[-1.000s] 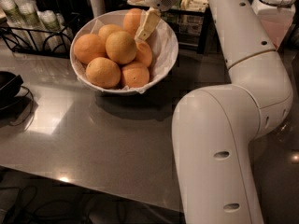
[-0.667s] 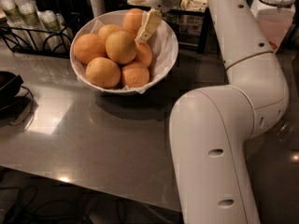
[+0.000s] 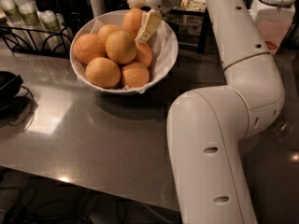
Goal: Pick orange from white bowl
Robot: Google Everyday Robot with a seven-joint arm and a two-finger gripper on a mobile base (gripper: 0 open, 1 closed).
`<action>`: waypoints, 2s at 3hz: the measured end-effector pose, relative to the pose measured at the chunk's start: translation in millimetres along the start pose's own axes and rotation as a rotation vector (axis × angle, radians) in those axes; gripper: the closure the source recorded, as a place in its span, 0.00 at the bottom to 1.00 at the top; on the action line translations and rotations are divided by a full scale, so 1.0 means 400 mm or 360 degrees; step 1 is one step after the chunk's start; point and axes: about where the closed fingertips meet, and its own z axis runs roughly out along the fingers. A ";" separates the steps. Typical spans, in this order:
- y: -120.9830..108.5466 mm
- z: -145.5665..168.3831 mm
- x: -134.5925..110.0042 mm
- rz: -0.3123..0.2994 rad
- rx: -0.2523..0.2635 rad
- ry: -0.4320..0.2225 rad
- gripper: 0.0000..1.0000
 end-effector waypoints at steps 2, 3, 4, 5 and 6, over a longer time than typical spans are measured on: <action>0.000 0.000 0.000 0.0000 0.0000 0.0000 0.81; 0.000 -0.001 -0.001 0.0000 0.0000 0.0000 1.00; -0.004 -0.010 -0.008 0.0000 0.0001 0.0000 1.00; -0.024 -0.039 -0.024 -0.0025 0.0068 -0.0011 1.00; -0.049 -0.118 -0.042 -0.0046 0.0191 -0.0005 1.00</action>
Offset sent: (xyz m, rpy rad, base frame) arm 0.0000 0.0000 0.0000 0.0000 0.0000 0.0000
